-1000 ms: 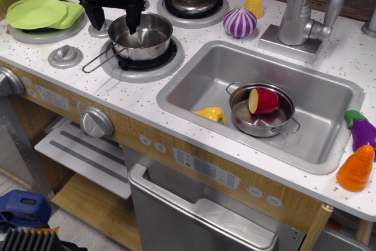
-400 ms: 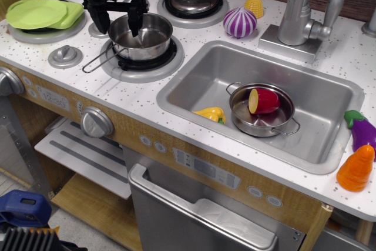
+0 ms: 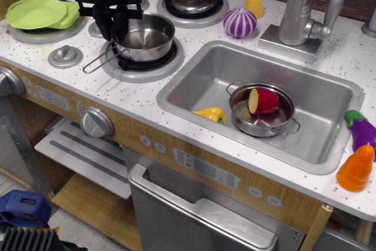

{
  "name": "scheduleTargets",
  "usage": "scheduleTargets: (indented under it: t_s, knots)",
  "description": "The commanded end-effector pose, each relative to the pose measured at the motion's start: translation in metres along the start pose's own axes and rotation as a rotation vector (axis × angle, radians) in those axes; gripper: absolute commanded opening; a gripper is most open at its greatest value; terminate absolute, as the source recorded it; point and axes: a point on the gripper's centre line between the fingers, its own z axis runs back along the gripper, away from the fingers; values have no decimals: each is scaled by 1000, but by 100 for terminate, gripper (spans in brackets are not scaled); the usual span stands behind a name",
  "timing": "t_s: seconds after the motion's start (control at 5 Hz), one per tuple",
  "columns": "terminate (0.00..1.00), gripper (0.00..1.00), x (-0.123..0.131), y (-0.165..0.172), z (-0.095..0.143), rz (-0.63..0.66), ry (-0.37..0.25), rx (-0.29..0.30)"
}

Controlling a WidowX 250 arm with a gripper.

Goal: Pick up pan from stove

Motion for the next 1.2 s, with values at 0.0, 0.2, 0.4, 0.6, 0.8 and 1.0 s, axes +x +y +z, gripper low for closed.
scheduleTargets:
  t_s: [0.0,0.2,0.4,0.6,0.8,1.0]
  knots:
    - [0,0,18,-1,46,-15,-76,41]
    - [0,0,20,-1,60,9,-78,58]
    - [0,0,17,-3,73,39,-80,73]
    - [0,0,14,-9,89,71,-84,93]
    - [0,0,11,-14,106,89,-81,114]
    - [0,0,11,-21,119,106,-95,129]
